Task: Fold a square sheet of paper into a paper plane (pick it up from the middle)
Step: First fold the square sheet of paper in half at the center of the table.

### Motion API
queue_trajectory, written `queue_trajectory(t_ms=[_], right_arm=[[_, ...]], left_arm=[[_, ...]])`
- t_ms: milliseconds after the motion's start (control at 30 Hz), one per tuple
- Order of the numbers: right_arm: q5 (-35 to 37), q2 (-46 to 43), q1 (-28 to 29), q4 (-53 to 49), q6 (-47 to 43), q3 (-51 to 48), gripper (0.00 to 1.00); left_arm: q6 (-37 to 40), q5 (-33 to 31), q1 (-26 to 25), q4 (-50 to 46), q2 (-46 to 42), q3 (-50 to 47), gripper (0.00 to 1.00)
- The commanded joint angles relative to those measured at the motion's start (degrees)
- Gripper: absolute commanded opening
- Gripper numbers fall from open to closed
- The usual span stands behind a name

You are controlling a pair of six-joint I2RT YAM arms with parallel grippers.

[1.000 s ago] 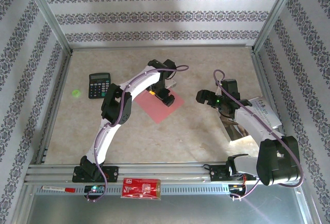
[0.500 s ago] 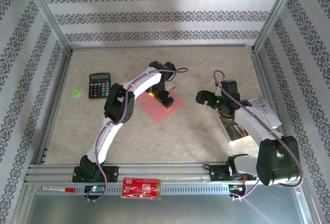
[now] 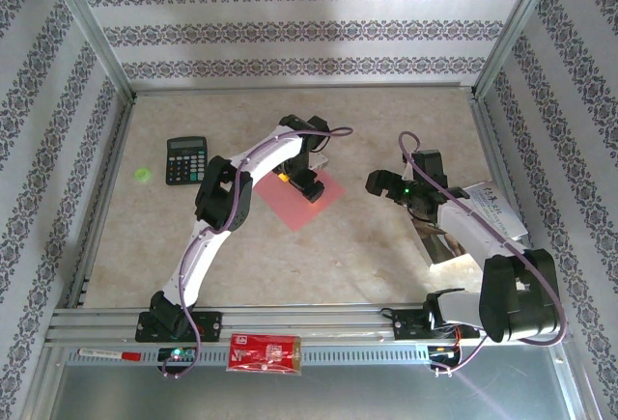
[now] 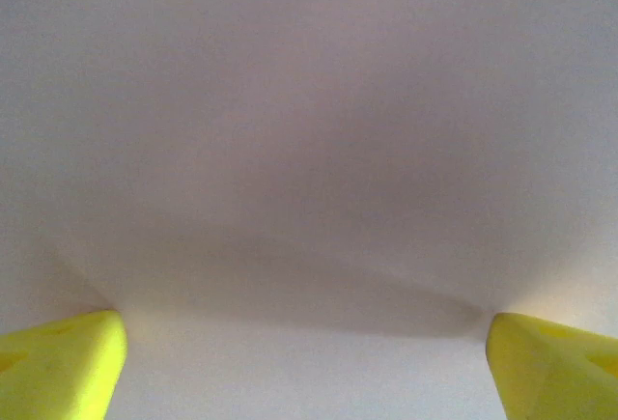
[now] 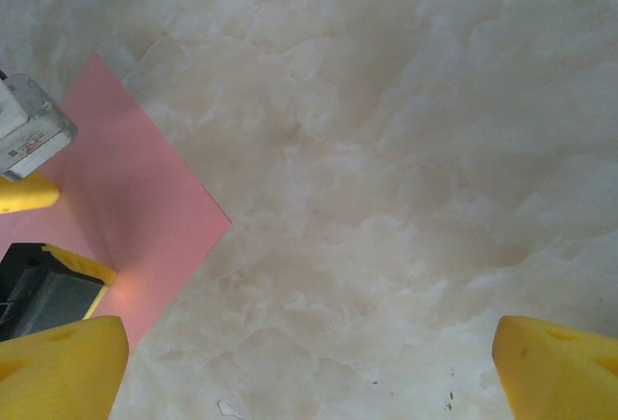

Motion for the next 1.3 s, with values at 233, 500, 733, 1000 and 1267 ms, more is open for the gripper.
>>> queue_trajectory(t_ms=[233, 500, 733, 1000, 1267], right_arm=[[-1.1, 0.3, -0.4, 1.3, 0.7, -1.0, 0.97], [-1.4, 0.7, -0.4, 1.5, 0.9, -0.9, 0.97], [-1.6, 1.2, -0.4, 1.7, 1.0, -1.0, 0.97], [-2.0, 1.4, -0.4, 1.8, 1.1, -1.1, 0.97], [-2.3, 1.3, -0.4, 1.6, 0.9, -0.8, 0.97]], left_arm=[[-0.6, 1.9, 0.3, -2.6, 1.9, -1.6, 0.90], [-1.1, 0.8, -0.1, -1.9, 1.1, -3.6, 0.86], [-1.4, 0.4, -0.3, -1.6, 0.9, -4.0, 0.84], [-2.7, 3.2, -0.3, 0.2, -1.2, -4.3, 0.76], [-5.8, 8.8, -0.2, 5.3, -6.4, -8.7, 0.48]])
